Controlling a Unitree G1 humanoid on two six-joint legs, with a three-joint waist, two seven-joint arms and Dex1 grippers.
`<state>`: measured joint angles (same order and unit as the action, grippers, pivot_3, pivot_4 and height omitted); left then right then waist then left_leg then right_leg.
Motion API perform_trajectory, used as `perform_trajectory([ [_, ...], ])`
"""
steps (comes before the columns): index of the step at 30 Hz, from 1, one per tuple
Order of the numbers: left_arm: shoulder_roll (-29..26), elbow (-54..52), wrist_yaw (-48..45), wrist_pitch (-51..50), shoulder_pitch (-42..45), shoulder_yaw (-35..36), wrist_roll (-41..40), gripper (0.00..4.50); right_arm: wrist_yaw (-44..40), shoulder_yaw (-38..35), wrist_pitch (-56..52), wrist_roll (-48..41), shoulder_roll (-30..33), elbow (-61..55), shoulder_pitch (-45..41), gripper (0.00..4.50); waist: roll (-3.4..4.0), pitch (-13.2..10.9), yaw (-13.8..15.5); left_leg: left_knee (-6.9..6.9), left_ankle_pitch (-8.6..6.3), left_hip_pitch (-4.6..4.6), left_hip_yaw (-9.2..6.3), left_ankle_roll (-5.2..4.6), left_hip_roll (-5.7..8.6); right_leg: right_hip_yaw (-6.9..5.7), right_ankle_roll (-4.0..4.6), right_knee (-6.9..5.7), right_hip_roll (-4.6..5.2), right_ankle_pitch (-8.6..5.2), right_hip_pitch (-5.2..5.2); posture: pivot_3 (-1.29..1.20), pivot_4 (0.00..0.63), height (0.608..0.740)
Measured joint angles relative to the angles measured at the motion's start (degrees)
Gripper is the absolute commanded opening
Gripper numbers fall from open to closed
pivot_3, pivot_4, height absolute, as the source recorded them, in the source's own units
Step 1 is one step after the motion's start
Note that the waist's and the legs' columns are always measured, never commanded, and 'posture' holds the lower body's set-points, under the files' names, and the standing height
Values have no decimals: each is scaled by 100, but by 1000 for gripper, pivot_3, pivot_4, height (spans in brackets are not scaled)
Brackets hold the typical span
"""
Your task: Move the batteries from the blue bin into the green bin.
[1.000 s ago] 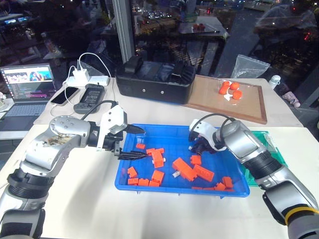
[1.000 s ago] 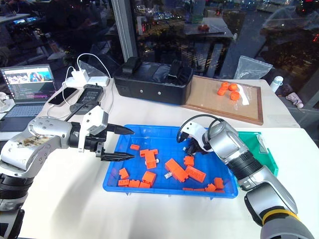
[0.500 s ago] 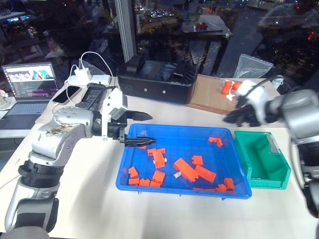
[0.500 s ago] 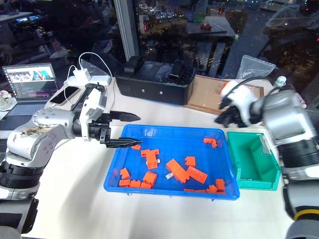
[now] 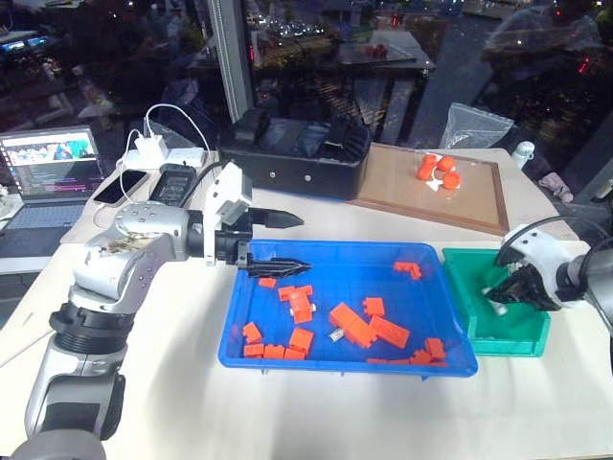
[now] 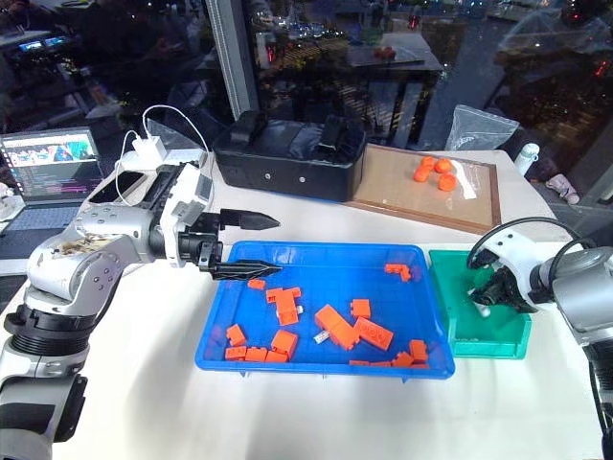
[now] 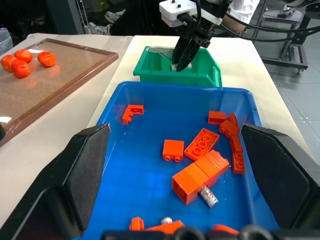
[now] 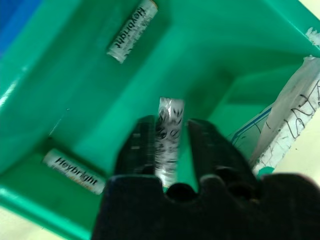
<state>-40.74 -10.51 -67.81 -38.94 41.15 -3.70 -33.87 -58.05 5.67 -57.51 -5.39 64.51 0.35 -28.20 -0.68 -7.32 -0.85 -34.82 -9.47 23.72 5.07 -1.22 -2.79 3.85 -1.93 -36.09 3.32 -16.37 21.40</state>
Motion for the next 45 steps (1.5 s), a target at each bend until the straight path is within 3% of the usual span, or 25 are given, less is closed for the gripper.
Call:
perform_trajectory([
  [5,-95,-20,-36,-3,-81,-4,25,4500,-84,5,-131,-237,-22,-426,-856,4463,6,-1,-27,7,0,2,0,0,-4,5,1,-2,-5,0,11,0,150,740],
  [9,-149,-46,-36,-2,-155,-23,60,4500,-203,73,-884,-822,-444,-1590,-1391,4463,-4,-1,-8,12,-1,4,-9,0,-10,-2,7,-2,-12,-2,10,0,150,740],
  [15,-165,-55,-34,1,-211,-63,149,4500,273,716,-2536,-1722,-1722,-3169,-1033,4463,-6,-1,62,1,0,19,-15,0,-5,-12,5,-3,4,-1,12,0,150,740],
  [26,-236,-107,-54,1,-281,-99,219,4500,1801,1429,-3170,-1758,-2369,-3471,-537,4463,-13,3,18,0,0,16,-13,0,-3,-11,3,-1,0,3,12,0,150,740],
  [29,-242,-119,-52,0,-289,-99,220,4500,2099,1628,-3096,-1716,-2562,-3263,-435,3818,-13,3,12,2,0,21,-12,-1,-3,-9,4,-4,-1,2,21,0,150,740],
  [36,-294,-125,-74,1,-289,-106,230,4500,2223,1651,-2876,-1756,-2406,-3130,-579,1531,-14,3,12,0,0,22,-11,-1,-3,-8,3,-3,-3,2,23,0,150,740],
  [45,-286,-111,-86,26,-288,-143,274,4500,1759,1451,-1694,-1536,-1253,-1993,-1234,1502,-16,2,14,3,0,22,-8,-1,-3,-8,3,1,-2,2,24,0,150,740],
])
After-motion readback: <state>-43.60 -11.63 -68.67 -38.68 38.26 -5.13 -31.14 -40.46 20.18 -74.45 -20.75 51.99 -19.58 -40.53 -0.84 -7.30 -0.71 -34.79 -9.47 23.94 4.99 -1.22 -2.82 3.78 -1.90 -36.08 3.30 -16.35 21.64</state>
